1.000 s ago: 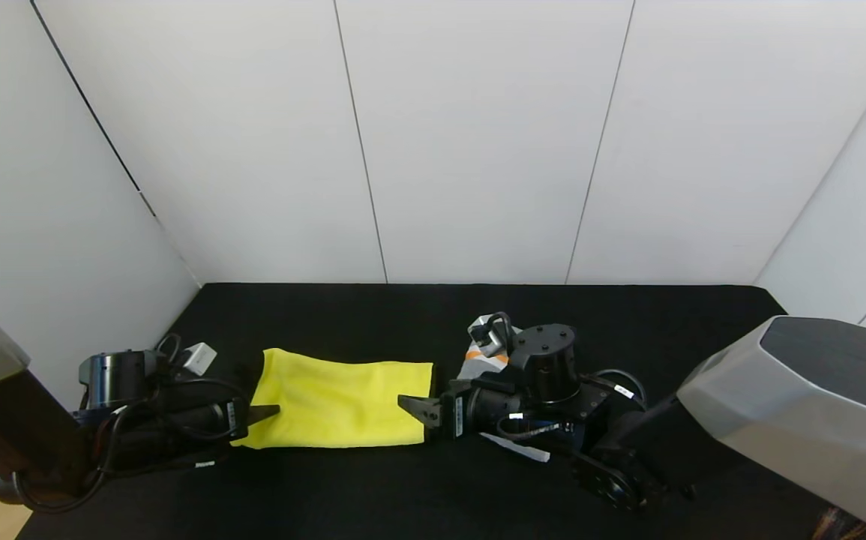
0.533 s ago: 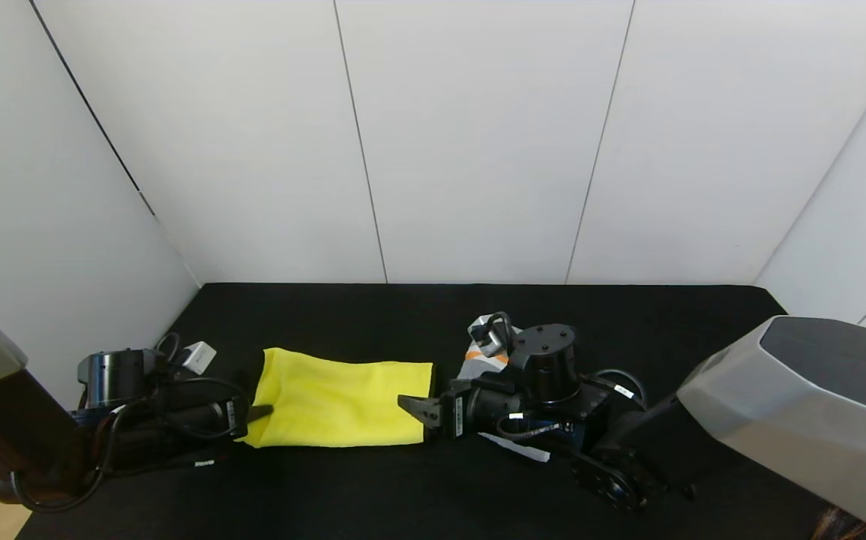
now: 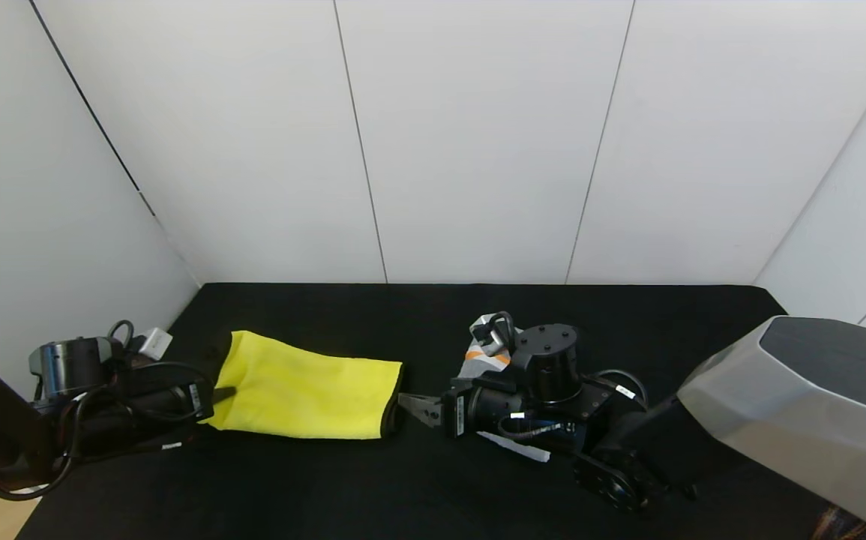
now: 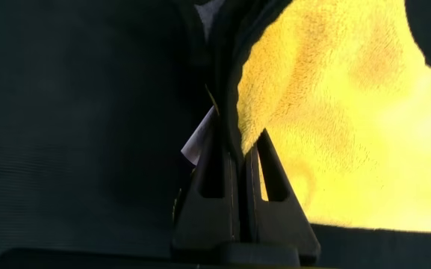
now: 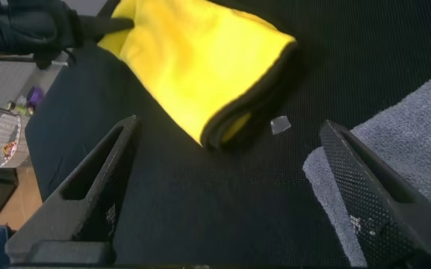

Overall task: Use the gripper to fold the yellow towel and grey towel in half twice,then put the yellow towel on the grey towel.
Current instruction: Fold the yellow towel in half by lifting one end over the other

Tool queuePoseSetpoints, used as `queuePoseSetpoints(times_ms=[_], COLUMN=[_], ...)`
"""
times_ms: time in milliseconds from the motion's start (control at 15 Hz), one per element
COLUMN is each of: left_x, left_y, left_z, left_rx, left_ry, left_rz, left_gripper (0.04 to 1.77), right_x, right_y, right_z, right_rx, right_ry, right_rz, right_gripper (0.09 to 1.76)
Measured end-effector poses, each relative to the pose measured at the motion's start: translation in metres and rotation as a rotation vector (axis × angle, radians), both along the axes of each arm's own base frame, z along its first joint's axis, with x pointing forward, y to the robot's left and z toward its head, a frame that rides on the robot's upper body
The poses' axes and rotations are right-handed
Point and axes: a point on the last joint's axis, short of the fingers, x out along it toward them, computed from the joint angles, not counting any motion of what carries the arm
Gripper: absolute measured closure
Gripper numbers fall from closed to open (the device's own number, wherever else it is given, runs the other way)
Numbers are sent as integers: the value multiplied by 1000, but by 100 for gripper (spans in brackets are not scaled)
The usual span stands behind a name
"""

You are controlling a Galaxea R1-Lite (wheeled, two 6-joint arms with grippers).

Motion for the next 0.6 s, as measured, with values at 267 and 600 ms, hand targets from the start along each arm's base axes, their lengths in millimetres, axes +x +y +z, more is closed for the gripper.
queuePoseSetpoints(times_ms=[267, 600], left_x=[2, 2], left_y=[27, 13], left_z=[10, 29], left_rx=[66, 91], left_ry=[-52, -69], left_rz=[54, 15], left_gripper=[167, 167], right_x=[1, 2], right_y=[-1, -1], right_z=[-1, -3], right_rx=[-1, -4], right_ry=[1, 2], right_rz=[-3, -5], right_gripper=[14, 14])
